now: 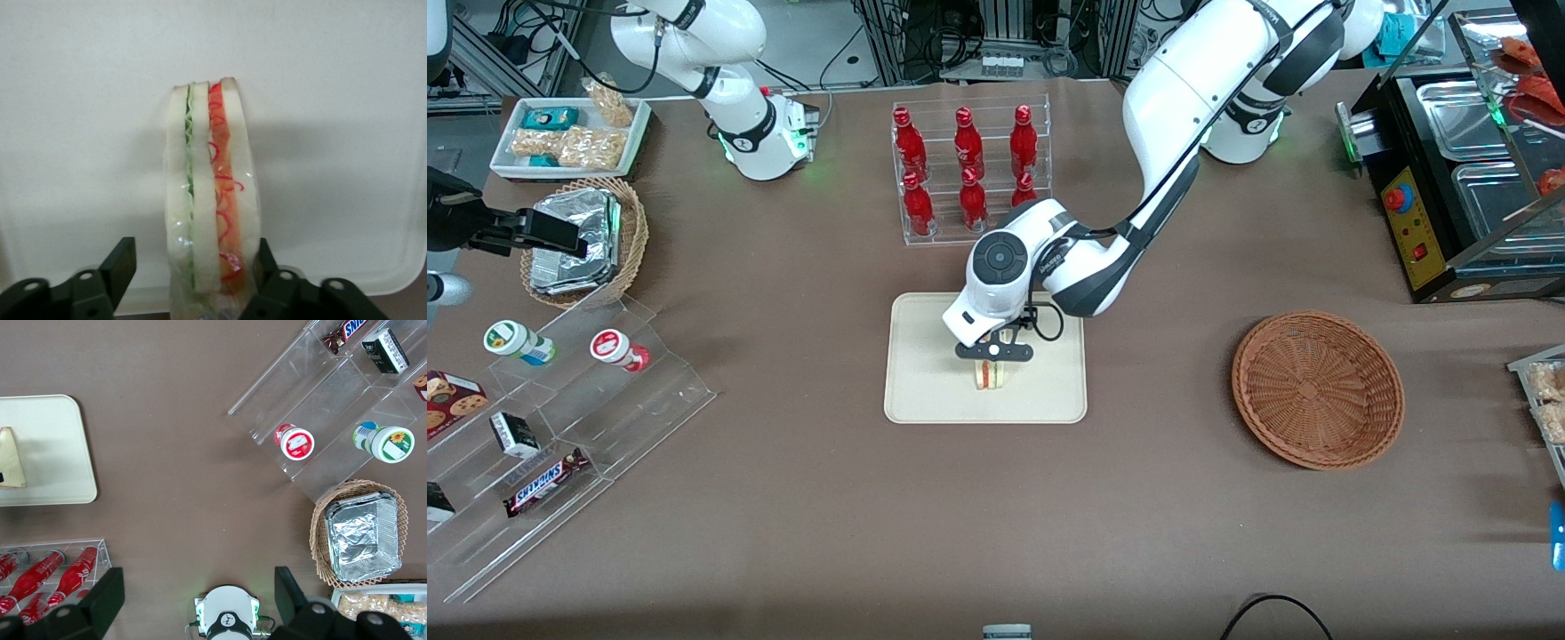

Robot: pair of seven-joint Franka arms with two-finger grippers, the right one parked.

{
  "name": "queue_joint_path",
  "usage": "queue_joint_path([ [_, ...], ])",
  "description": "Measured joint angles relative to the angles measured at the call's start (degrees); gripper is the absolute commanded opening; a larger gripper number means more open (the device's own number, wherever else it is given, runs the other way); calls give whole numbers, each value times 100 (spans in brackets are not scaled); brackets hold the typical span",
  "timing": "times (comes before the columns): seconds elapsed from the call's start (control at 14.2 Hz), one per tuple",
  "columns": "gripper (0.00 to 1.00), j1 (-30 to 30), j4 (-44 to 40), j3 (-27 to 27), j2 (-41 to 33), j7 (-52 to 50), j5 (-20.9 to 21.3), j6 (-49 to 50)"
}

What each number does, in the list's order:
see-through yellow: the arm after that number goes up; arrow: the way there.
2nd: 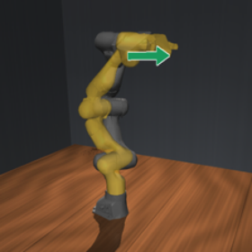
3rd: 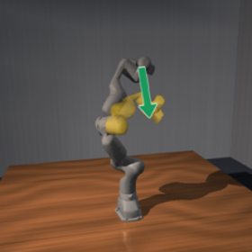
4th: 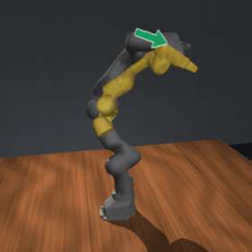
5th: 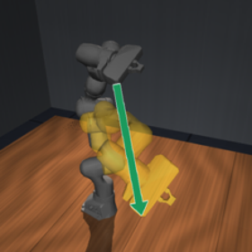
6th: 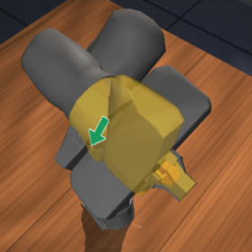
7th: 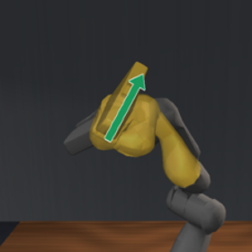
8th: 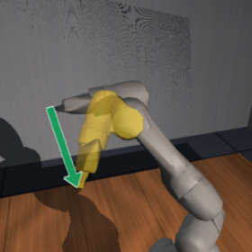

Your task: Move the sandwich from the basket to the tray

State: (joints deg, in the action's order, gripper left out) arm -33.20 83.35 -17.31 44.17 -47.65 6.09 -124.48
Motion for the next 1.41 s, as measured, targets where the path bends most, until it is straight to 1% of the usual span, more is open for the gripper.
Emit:
queue_joint_path([
  [0.14, 100, 2, -61, 18, -7, -138, 101, 5],
  [0.42, 100, 126, -234, 82, -255, -178, 119, 268],
  [0.57, 100, 354, -259, 97, -595, -182, 119, 526],
  [0.78, 100, 936, -245, 94, -1232, -54, 65, 1402],
  [0.99, 100, 1616, -174, 100, -1866, 816, -376, 2389],
  [1.2, 100, 2454, -132, 107, -2428, 1856, -495, 3429],
  [1.41, 100, 3261, -116, 123, -2855, 2875, -524, 4238],
])
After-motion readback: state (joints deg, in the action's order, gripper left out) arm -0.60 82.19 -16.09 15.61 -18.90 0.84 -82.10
